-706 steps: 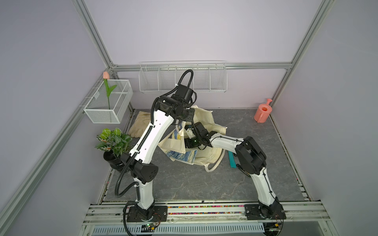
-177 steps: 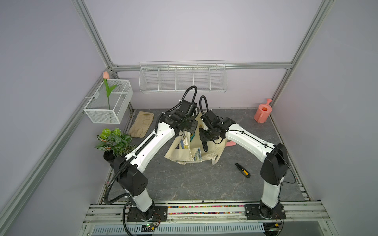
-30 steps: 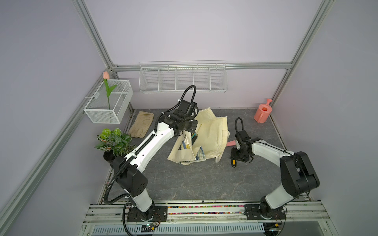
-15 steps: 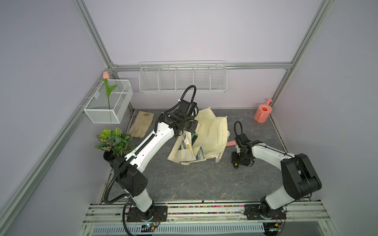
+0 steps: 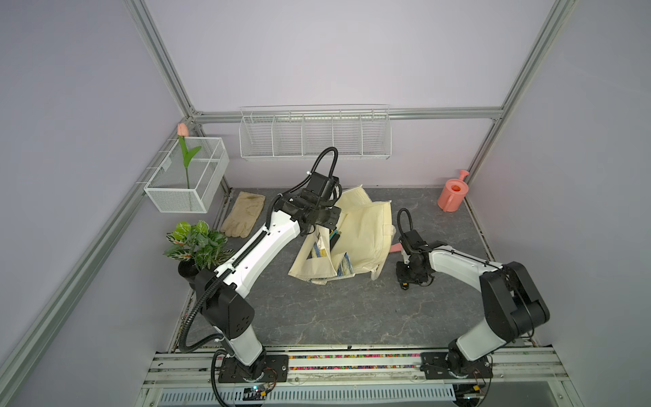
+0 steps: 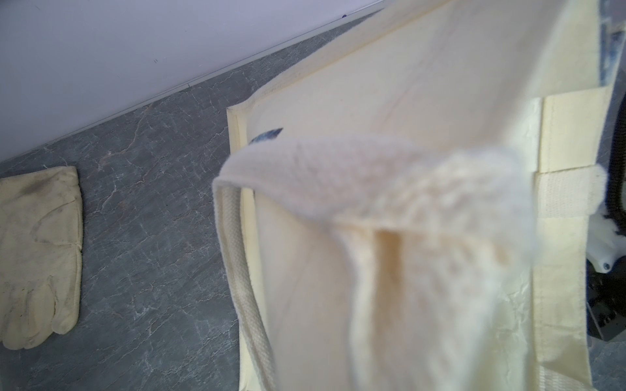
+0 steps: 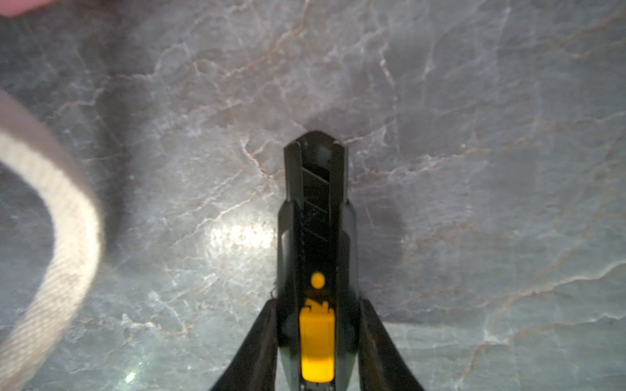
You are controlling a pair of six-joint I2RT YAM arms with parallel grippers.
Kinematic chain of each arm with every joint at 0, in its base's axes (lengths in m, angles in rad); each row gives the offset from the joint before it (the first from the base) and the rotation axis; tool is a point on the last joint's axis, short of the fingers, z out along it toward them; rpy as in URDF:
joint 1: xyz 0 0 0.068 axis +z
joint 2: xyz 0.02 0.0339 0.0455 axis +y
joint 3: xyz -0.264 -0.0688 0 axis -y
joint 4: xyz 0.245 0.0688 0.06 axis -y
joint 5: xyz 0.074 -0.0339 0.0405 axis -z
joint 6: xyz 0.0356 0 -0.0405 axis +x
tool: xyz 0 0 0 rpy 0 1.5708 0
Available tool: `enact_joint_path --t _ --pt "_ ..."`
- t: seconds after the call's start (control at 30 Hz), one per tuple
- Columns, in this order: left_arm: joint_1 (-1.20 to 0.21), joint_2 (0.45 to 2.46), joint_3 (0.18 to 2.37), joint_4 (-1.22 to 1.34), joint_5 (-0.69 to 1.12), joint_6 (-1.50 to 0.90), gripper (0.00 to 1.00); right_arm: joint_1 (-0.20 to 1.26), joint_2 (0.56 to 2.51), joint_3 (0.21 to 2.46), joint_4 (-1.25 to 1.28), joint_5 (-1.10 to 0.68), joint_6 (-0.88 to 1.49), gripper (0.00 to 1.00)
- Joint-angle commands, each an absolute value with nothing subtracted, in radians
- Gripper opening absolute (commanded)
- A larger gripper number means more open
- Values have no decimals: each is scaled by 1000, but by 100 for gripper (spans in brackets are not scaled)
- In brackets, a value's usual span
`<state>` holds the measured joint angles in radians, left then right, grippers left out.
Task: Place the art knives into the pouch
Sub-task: Pick up the utility knife at the center of the board.
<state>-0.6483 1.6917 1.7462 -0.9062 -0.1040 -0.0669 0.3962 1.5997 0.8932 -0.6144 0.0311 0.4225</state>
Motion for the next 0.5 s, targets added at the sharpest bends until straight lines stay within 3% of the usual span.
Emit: enact_joint_path --t 0.0,0.2,0.47 --pt "-649 1699 1741 -928 -110 -57 0 390 1516 919 -677 53 437 24" --pt "-650 1700 1741 -927 -106 -56 0 374 1362 1002 -776 64 421 25" --pt "-649 1702 1741 -929 -107 -55 0 395 1303 1157 -840 -8 428 25"
